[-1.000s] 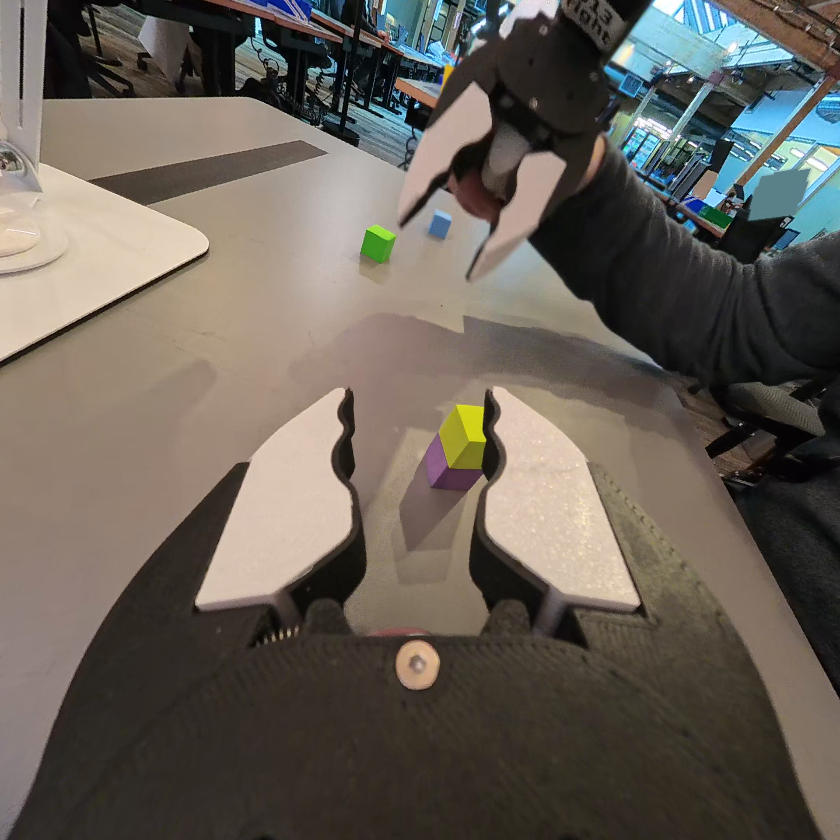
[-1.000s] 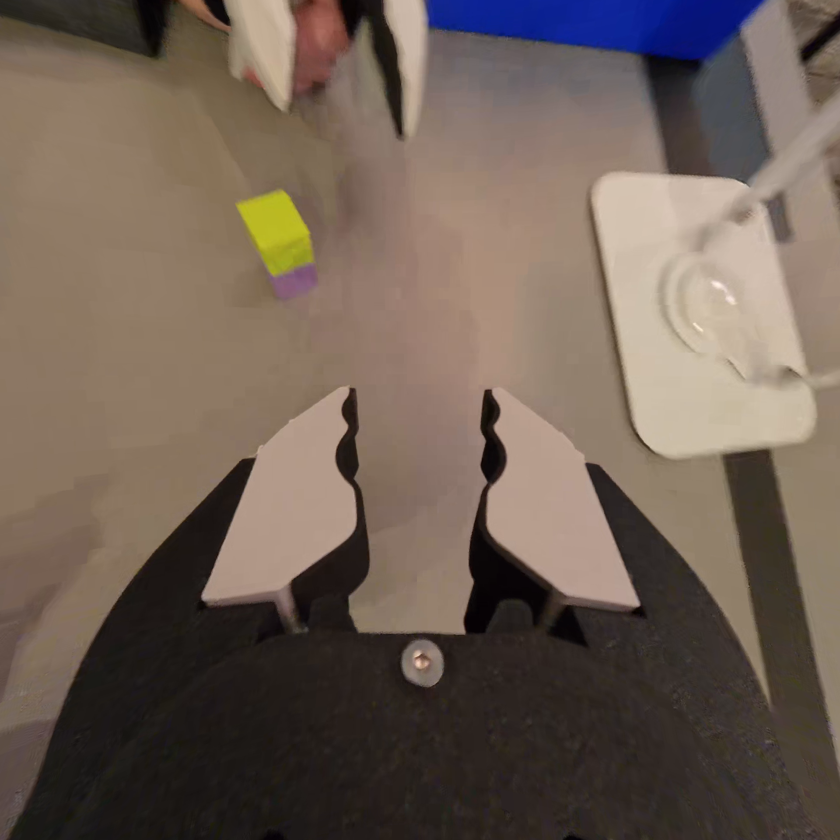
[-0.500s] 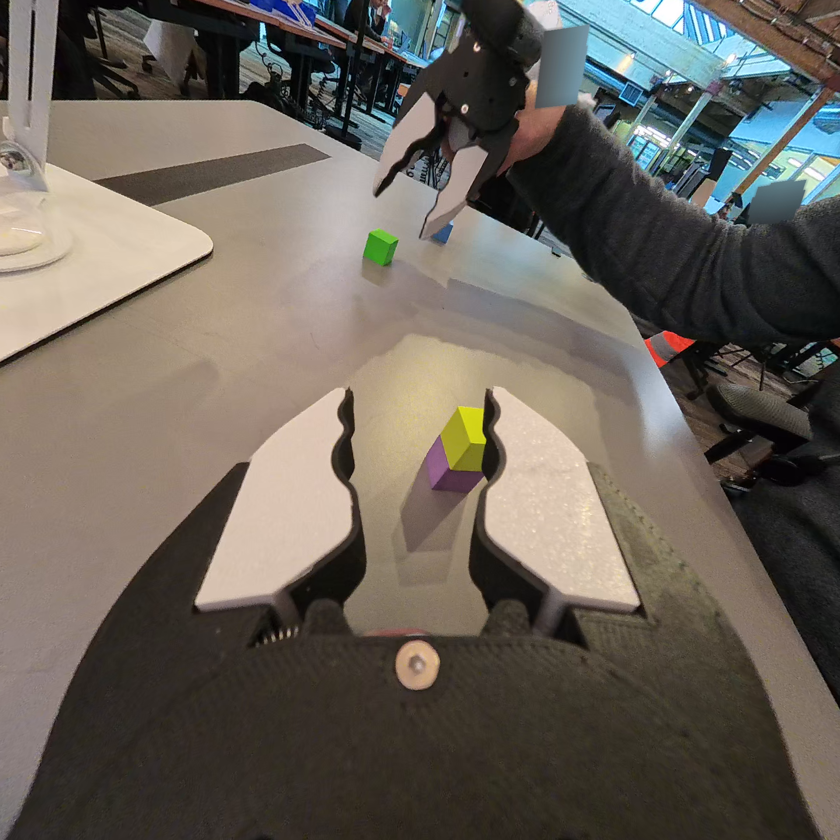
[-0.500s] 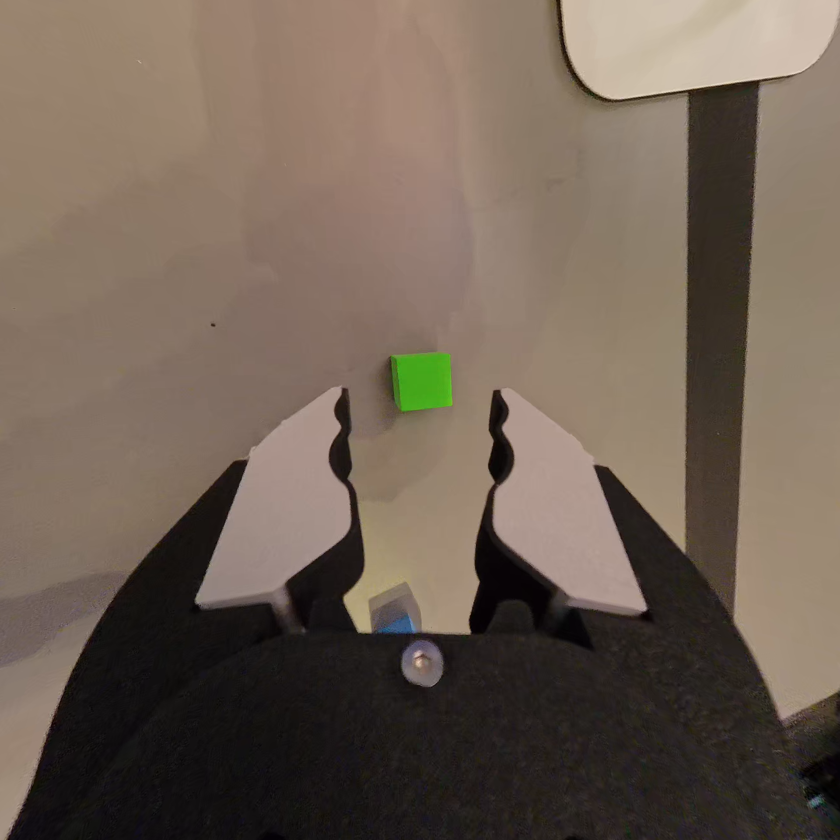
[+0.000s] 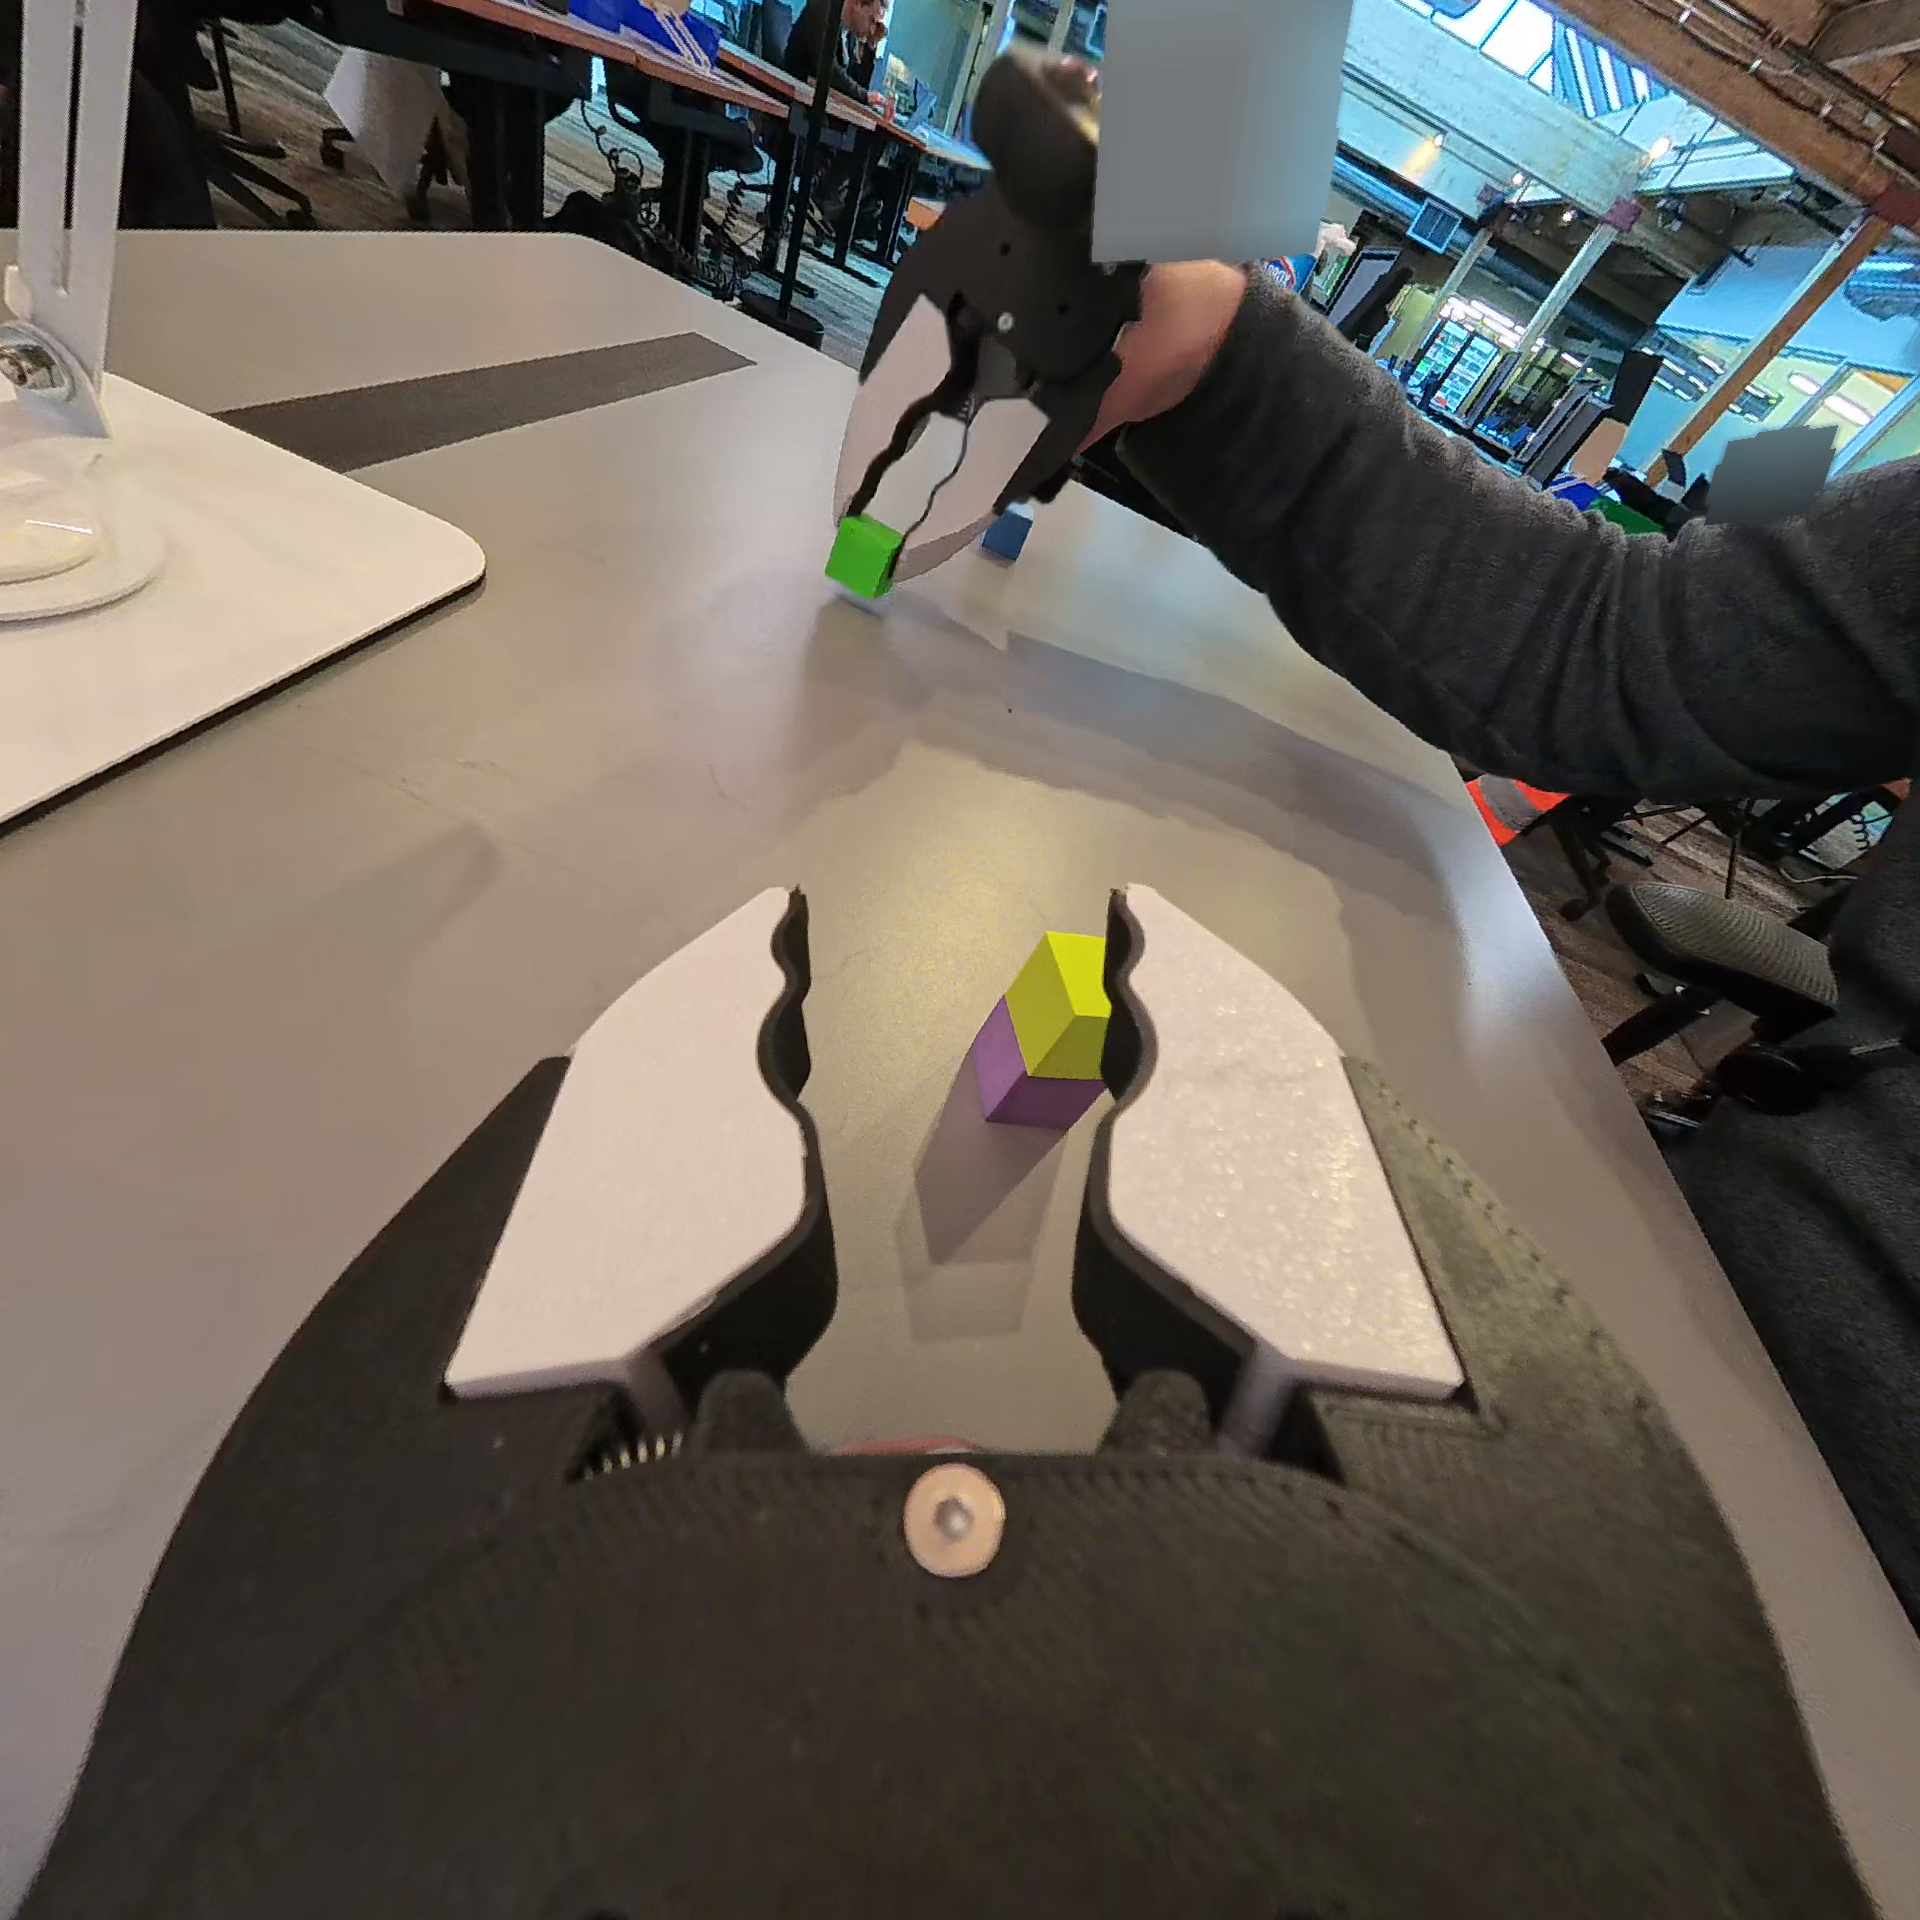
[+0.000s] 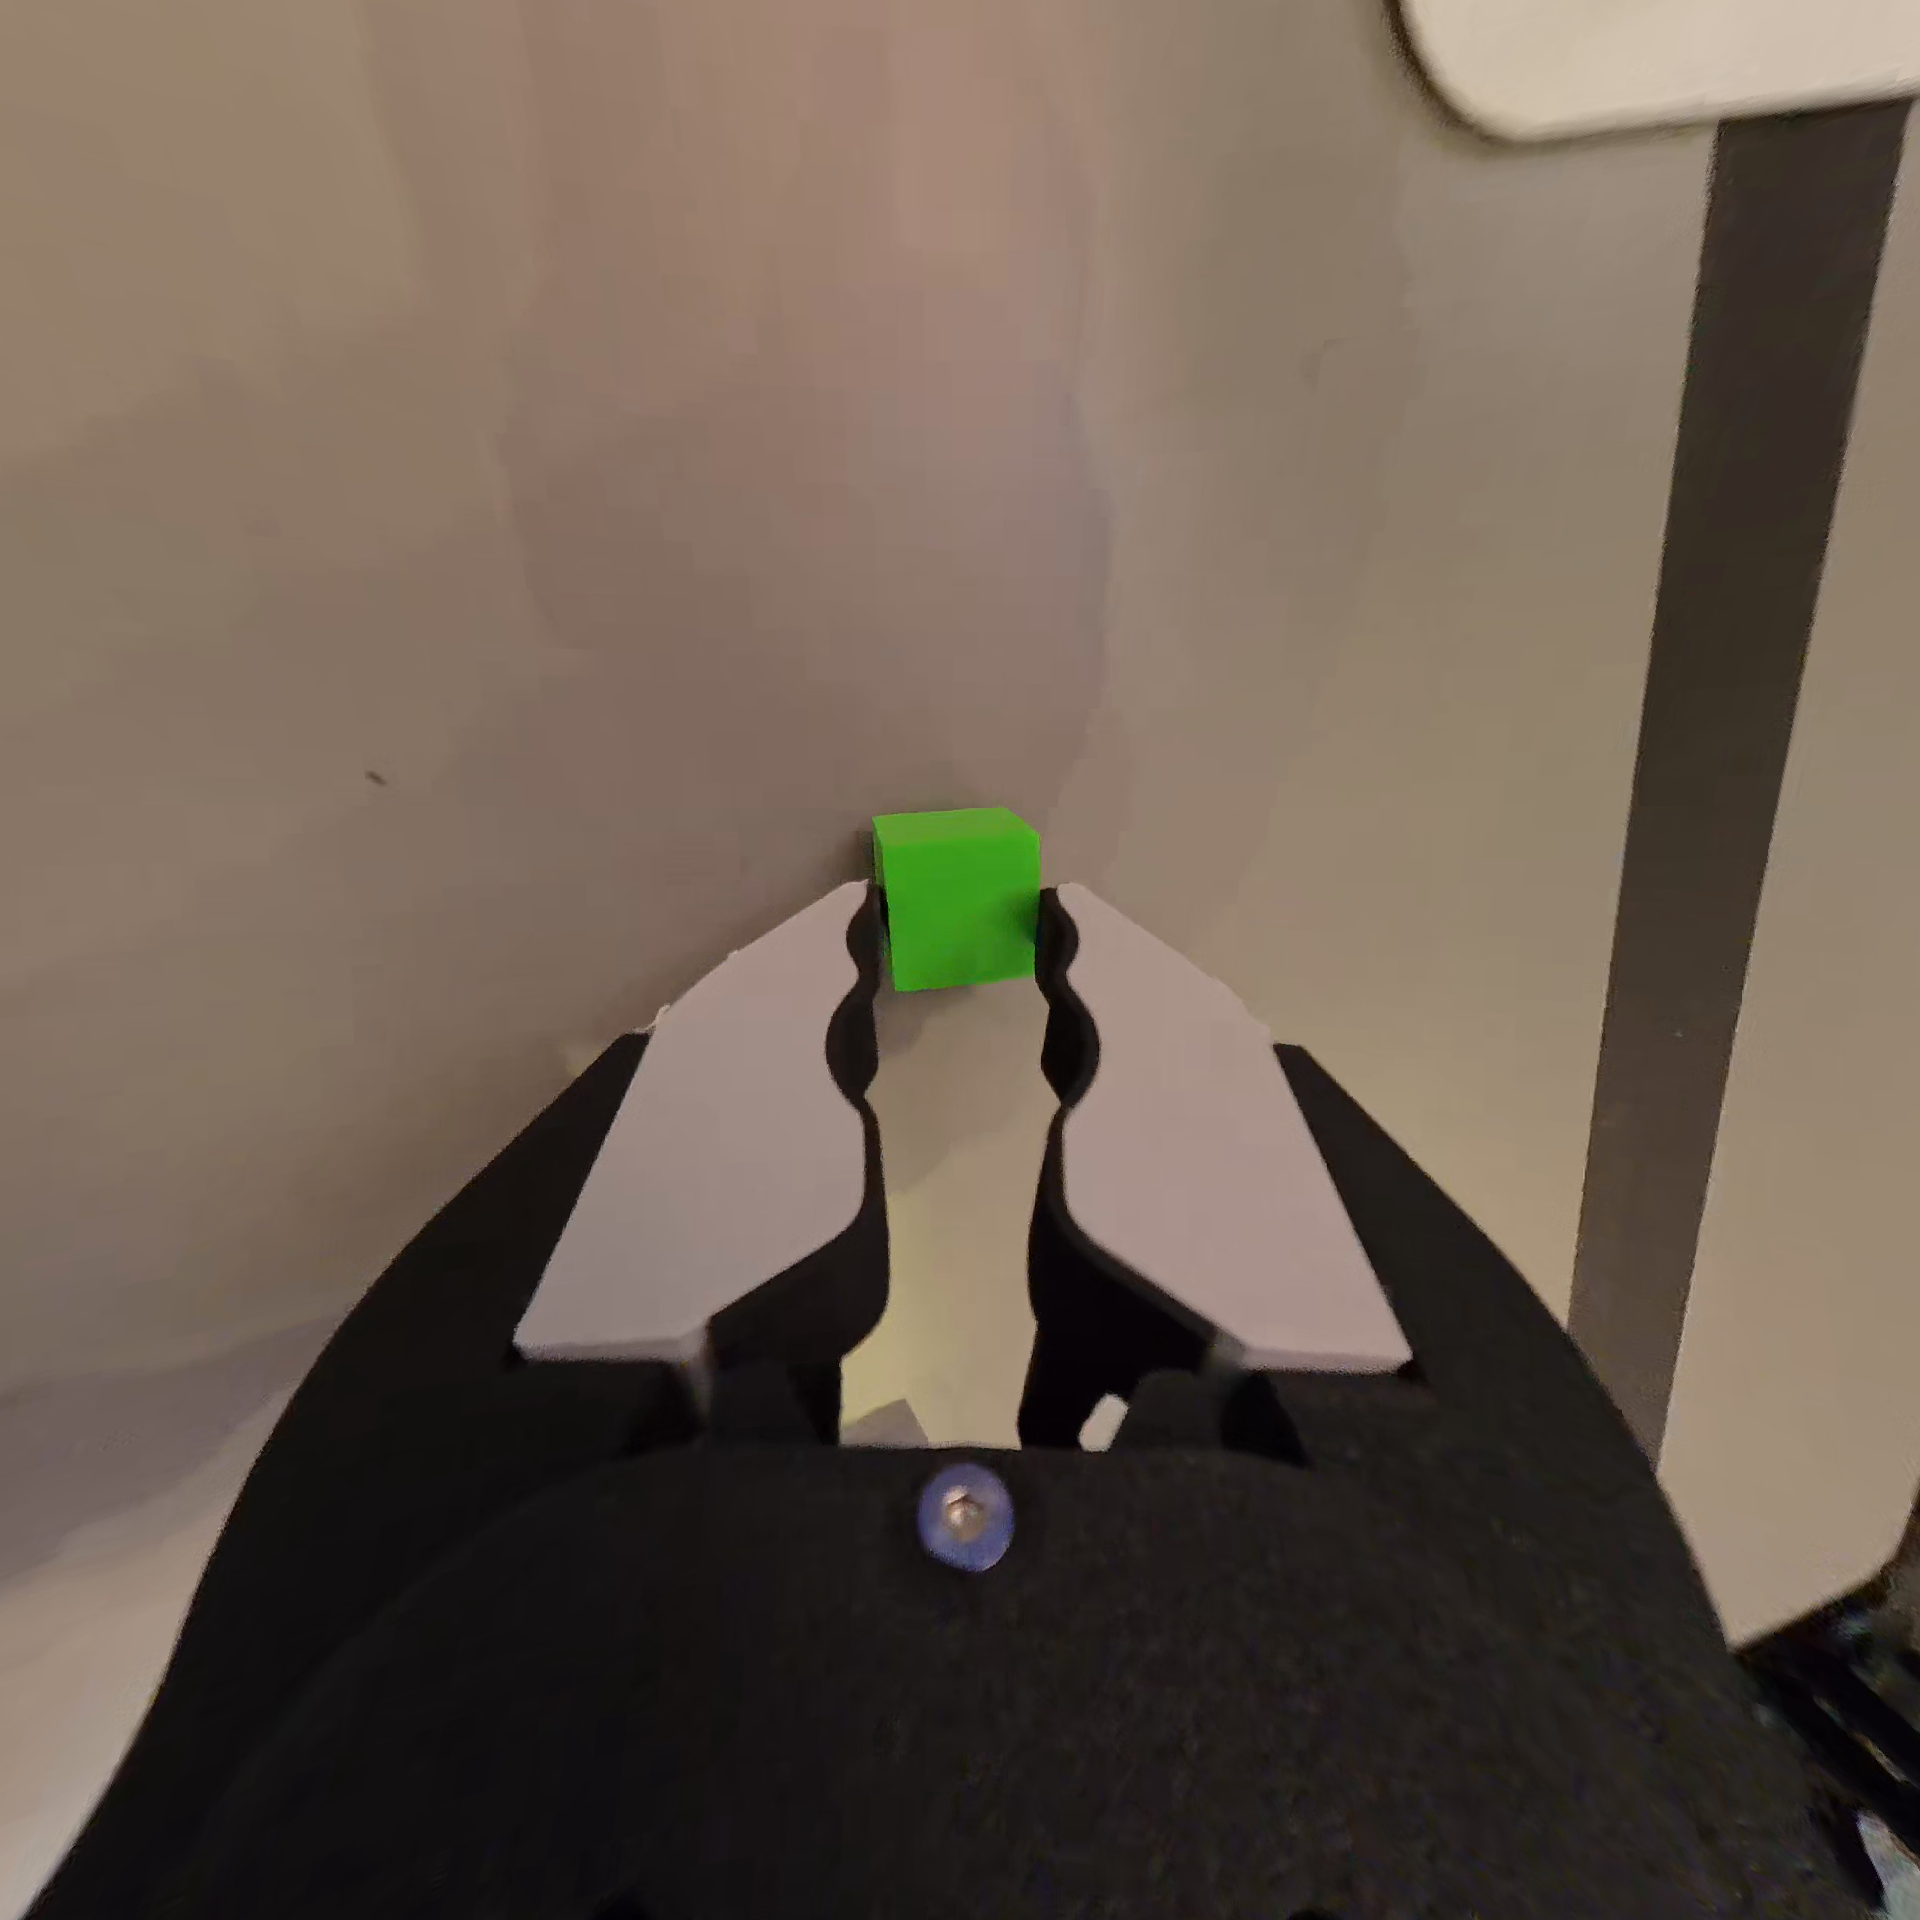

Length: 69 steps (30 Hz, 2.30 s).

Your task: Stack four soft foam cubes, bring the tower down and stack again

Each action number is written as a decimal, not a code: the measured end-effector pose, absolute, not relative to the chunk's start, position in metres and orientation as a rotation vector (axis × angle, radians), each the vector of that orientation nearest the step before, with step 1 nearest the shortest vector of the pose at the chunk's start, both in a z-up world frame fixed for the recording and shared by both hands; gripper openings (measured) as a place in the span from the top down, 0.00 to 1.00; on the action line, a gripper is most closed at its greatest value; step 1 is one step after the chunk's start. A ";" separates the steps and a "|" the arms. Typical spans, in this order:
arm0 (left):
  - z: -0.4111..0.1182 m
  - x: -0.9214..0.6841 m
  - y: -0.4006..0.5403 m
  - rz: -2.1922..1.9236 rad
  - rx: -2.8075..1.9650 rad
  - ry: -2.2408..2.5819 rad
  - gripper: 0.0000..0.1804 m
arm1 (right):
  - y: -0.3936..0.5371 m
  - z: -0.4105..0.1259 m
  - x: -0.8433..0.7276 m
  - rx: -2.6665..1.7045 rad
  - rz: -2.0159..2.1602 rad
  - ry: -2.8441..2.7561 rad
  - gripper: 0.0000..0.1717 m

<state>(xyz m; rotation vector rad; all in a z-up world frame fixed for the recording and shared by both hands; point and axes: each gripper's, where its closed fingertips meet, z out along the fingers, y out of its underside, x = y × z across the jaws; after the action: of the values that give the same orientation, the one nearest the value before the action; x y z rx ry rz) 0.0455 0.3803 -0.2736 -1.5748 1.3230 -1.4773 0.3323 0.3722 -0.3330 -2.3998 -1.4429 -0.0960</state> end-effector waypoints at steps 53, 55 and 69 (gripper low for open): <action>-0.272 0.045 0.387 -1.515 -1.595 1.268 0.70 | 0.332 -0.287 0.057 -1.909 0.202 -1.962 0.84; -0.272 0.045 0.387 -1.515 -1.594 1.268 0.71 | 0.334 -0.291 0.058 -1.914 0.187 -1.969 0.84; -0.272 0.045 0.386 -1.514 -1.592 1.272 0.70 | 0.336 -0.291 0.056 -1.911 0.175 -1.979 0.84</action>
<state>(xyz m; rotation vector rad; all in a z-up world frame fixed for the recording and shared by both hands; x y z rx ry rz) 0.0448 0.3862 -0.2715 -1.5917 1.2716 -1.5143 0.0562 0.3360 -0.2913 -1.9110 -1.9786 0.1746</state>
